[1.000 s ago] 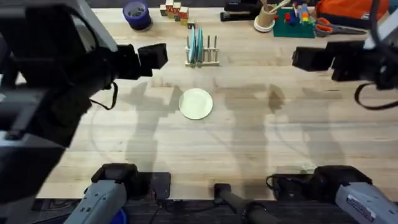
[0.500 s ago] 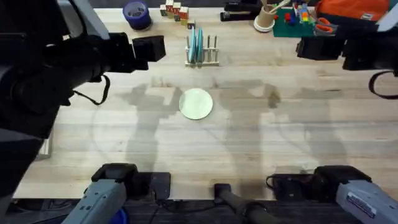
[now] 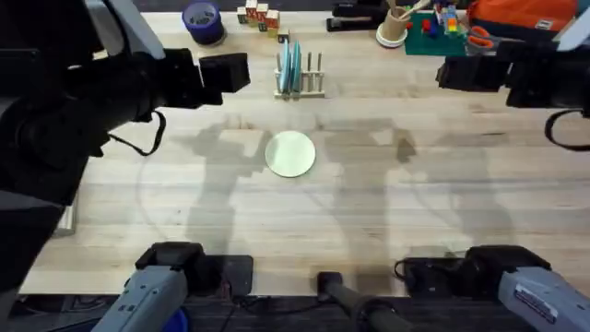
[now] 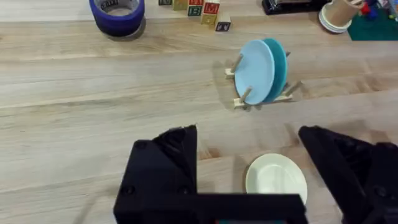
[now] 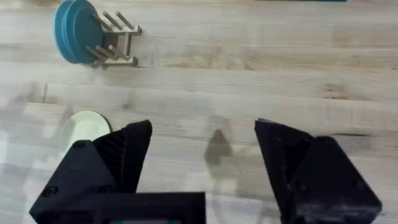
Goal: Pick up the plates from the table one by one and place each into a slot on the dish rack.
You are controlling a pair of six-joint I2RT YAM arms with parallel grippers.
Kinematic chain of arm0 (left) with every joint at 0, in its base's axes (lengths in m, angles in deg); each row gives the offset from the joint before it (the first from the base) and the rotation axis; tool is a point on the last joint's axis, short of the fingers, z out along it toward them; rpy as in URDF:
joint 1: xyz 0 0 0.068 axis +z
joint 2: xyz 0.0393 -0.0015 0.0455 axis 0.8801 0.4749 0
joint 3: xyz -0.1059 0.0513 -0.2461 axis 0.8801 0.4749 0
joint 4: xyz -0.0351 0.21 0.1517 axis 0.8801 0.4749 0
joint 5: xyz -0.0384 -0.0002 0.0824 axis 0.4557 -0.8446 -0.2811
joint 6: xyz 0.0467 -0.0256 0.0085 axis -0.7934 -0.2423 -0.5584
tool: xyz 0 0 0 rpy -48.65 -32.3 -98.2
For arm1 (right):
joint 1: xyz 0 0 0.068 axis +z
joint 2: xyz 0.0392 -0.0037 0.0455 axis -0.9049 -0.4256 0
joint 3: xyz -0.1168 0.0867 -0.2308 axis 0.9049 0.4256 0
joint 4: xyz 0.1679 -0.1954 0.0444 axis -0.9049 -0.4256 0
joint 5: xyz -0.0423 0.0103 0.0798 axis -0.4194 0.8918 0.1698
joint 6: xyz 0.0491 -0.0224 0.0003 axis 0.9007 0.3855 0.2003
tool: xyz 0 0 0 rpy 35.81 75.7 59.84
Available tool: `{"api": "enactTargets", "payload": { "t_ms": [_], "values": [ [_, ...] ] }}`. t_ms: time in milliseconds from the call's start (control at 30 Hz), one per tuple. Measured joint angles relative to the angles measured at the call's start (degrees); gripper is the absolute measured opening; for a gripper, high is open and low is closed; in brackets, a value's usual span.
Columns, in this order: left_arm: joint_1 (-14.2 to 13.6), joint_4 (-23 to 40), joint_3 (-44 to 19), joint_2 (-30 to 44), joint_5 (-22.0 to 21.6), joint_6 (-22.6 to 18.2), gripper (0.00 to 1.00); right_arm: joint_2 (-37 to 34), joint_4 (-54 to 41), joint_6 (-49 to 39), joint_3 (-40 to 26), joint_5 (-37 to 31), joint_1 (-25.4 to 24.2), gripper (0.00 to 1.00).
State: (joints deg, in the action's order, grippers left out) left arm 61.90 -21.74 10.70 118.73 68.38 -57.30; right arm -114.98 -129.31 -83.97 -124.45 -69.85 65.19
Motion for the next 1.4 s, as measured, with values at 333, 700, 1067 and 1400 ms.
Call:
{"api": "enactTargets", "payload": {
  "t_ms": [333,700,1067,1400],
  "values": [
    [0.0,0.0,0.0,0.0,3.0,0.3,0.993,0.0,0.0,0.0,0.0,0.0,0.0,0.995],
    [-0.9,-0.4,0.0,0.0,5.4,14.2,0.994,0.0,0.0,0.0,0.0,0.0,0.0,0.995],
    [-0.9,5.4,0.0,0.0,10.3,20.2,0.995,0.0,0.0,0.2,0.0,0.0,0.0,0.995],
    [-0.9,4.9,0.0,0.0,11.5,20.5,0.320,0.0,0.0,0.2,0.0,0.0,0.0,0.995]
  ]
}}
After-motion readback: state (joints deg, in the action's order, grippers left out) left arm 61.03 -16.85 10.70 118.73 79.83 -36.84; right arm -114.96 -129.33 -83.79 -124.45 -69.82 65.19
